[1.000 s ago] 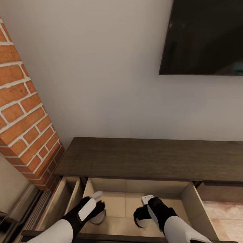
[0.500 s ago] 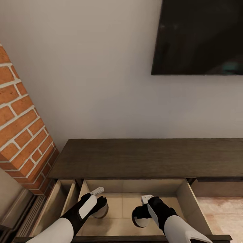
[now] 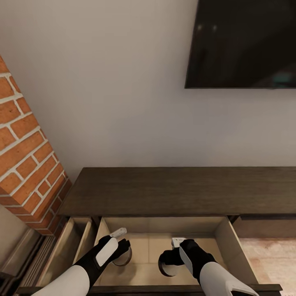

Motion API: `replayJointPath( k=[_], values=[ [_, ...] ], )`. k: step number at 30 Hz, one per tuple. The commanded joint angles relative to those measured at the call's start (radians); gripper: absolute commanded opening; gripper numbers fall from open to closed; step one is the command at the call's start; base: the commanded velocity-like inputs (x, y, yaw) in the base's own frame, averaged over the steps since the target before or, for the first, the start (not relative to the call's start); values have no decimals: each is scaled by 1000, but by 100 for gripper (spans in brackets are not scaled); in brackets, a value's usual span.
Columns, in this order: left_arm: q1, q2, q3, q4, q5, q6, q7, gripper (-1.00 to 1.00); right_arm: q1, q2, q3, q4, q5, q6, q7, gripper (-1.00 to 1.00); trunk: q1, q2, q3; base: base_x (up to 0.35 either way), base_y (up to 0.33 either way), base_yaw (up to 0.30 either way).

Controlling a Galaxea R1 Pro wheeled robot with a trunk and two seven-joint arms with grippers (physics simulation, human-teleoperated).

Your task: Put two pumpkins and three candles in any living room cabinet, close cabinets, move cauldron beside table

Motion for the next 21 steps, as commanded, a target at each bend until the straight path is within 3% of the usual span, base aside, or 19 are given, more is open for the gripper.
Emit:
replayJointPath(
  k=[1, 21],
  values=[
    [-1, 1, -6, -2, 7, 1, 8, -100, -1, 1, -6, -2, 9, 5, 6, -100, 0, 0, -3, 0, 0, 0],
    [-1, -2, -8, -3, 7, 1, 8, -100, -2, 1, -6, -5, 9, 3, 7, -100, 0, 0, -35, -27, 0, 0]
  ],
)
